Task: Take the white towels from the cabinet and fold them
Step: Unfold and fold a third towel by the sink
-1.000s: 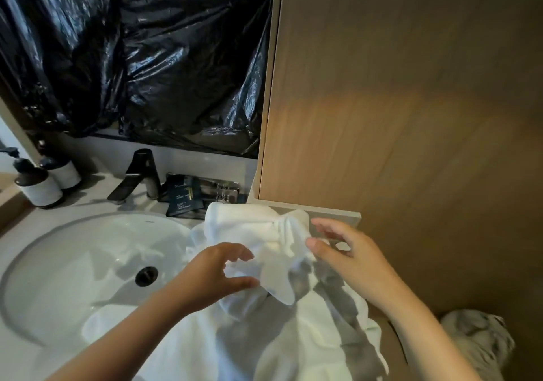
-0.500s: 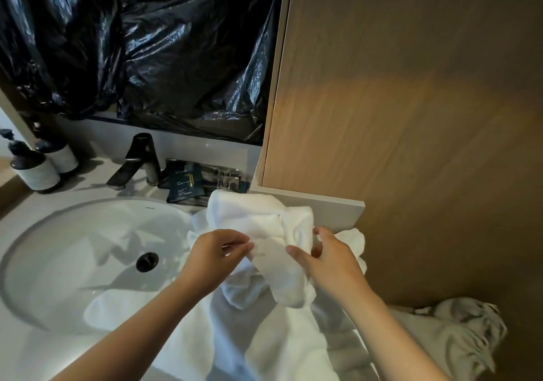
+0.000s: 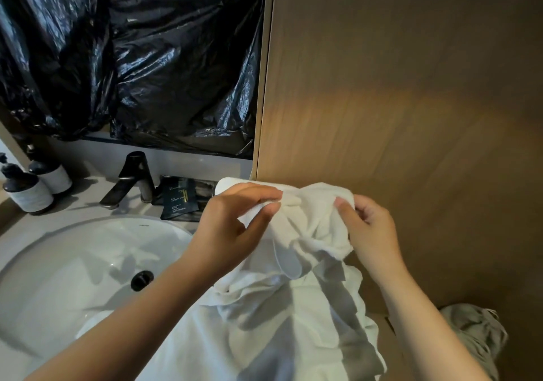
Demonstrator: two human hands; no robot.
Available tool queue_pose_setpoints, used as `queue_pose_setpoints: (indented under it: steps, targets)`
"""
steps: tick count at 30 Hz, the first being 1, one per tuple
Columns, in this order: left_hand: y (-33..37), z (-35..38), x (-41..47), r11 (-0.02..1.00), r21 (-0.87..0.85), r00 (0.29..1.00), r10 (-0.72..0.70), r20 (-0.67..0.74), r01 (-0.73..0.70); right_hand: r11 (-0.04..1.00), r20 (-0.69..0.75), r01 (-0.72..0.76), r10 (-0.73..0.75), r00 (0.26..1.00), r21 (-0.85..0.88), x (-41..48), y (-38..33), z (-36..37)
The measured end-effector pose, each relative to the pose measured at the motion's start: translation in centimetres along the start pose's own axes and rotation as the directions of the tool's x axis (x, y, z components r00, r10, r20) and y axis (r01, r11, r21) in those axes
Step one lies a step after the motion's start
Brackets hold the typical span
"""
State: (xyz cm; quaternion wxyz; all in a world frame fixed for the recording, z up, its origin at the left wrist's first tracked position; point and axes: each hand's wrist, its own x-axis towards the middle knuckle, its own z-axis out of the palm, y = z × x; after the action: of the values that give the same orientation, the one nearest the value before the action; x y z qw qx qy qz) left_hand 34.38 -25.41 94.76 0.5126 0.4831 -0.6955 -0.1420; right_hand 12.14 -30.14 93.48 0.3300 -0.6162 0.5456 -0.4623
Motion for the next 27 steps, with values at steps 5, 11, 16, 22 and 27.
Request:
queue_pose_setpoints:
  steps: [5, 11, 16, 22, 27]
  targets:
    - [-1.5, 2.5, -0.7, 0.981, -0.054, 0.969, -0.177, 0.173, 0.188, 0.943, 0.204, -0.281, 0.315, 0.927, -0.181, -0.4, 1.8, -1.6]
    - [-3.8, 4.6, -3.4, 0.967, -0.084, 0.943, -0.213, 0.256, 0.241, 0.963, 0.171, -0.104, 0.15, 0.974, -0.247, -4.0, 2.2, 0.2]
    - [-5.3, 3.3, -4.2, 0.964, -0.085, 0.952, -0.232, 0.198, 0.252, 0.962, 0.283, -0.104, 0.176, 0.943, -0.252, -5.3, 3.0, 2.3]
    - [-8.1, 1.1, -6.1, 0.926, 0.174, 0.926, -0.358, 0.117, 0.336, 0.976, 0.296, -0.099, 0.153, 0.943, -0.192, -5.8, 3.4, 3.6]
    - [-9.7, 0.8, -6.1, 0.845, 0.177, 0.846, -0.525, 0.09, 0.505, 0.981, 0.191, -0.092, 0.125, 0.974, -0.173, -5.7, 2.8, 6.1]
